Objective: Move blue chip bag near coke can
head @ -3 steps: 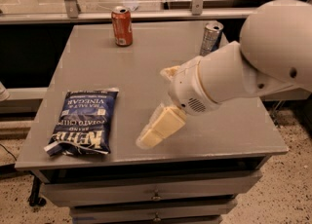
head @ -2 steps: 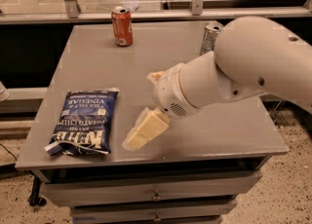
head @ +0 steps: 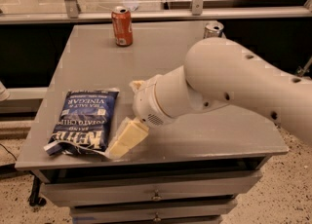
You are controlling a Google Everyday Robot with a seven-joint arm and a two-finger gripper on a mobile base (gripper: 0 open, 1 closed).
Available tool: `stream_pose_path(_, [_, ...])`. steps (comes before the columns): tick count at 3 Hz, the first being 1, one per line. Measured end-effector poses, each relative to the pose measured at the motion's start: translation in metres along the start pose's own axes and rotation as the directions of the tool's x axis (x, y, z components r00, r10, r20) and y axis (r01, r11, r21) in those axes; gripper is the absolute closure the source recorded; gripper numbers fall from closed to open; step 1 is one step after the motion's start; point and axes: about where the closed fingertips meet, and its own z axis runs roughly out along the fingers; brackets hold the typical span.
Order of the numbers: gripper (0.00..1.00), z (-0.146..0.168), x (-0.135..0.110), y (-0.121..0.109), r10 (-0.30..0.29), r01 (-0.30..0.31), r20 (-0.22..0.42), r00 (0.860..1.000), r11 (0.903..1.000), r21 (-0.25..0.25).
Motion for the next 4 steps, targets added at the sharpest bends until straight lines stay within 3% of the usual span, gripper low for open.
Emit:
stream_pose_path(3, [0.0,0.023,-0.027,0.038,-0.001,0.004,0.091,0.996,0.9995,-0.033])
stream_pose_path(4, [0.18,0.028,-0.033,0.051,0.013,-0.008,0.123,0.992,0.9992,-0.039])
